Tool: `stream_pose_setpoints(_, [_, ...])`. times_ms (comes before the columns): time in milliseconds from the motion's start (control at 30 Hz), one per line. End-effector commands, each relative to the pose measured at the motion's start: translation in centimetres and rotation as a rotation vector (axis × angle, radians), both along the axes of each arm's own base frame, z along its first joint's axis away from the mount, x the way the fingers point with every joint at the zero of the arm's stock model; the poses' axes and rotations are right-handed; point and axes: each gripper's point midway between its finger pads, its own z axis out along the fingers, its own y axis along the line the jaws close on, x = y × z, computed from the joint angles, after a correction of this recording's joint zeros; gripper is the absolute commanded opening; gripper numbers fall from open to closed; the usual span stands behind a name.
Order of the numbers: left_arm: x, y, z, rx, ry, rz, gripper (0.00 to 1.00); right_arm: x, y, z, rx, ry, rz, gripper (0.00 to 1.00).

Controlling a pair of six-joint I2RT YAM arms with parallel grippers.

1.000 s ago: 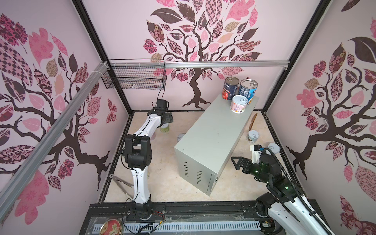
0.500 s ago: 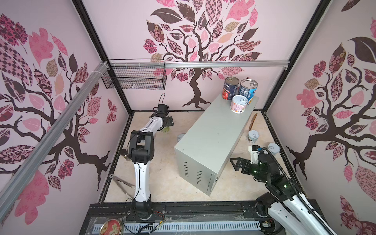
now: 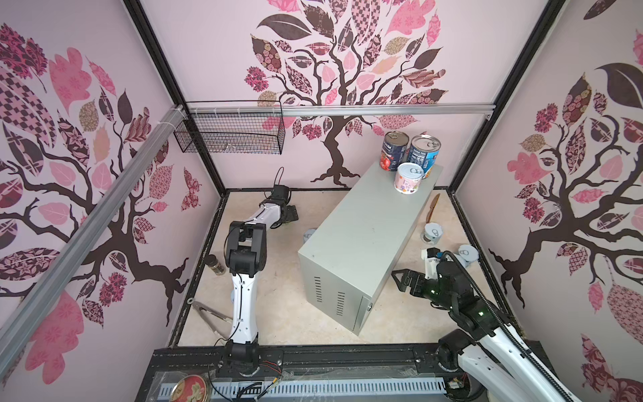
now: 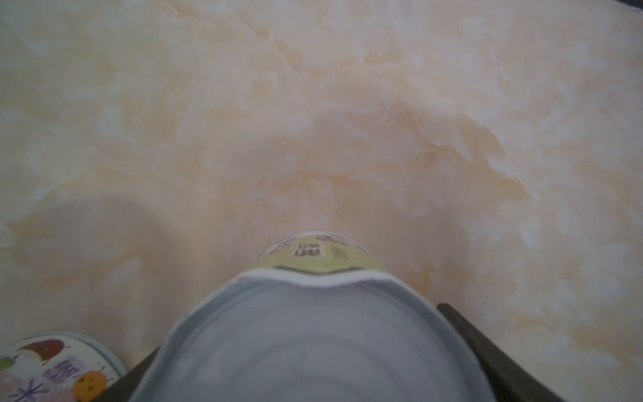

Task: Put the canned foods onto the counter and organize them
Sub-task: 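Lower the left gripper onto the yellow-green can and close on it, then lift the yellow-green can with the left gripper and carry it over the box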

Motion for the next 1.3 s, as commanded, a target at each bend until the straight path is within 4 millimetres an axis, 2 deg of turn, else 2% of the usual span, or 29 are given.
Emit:
stream_pose_setpoints(0, [1.1,-0.1,0.6,-0.014,-0.027,0.011,0.96,0.4,0.0,0.8,-0.008,-0.037,-0.002,1.0])
stream_pose_setpoints(167, [1.2,-0.2,0.8,-0.014,-0.031,0.012,0.87,0.3,-0.1,0.8,-0.004,-0.042,-0.003,1.0])
stream_pose_setpoints(400, [1.0,-0.3,2.8,-0.026,-0.059,0.006,0.69,0.1,-0.1,1.2,0.005,-0.059,0.001,1.0])
stream_pose_setpoints(600, [0.5,-0.5,7.5,-0.044,-0.135,-0.015,0.6,0.1,0.1,1.4,0.016,-0.077,0.01,1.0])
stream_pose_setpoints(900, [-1.6,-0.8,15.3,-0.076,-0.251,-0.04,0.6,-0.1,0.3,2.1,0.032,-0.106,0.023,1.0])
stream_pose_setpoints(1267, [-7.3,-1.1,23.8,-0.117,-0.373,-0.091,0.59,-0.2,0.3,2.7,0.051,-0.145,0.029,1.0])
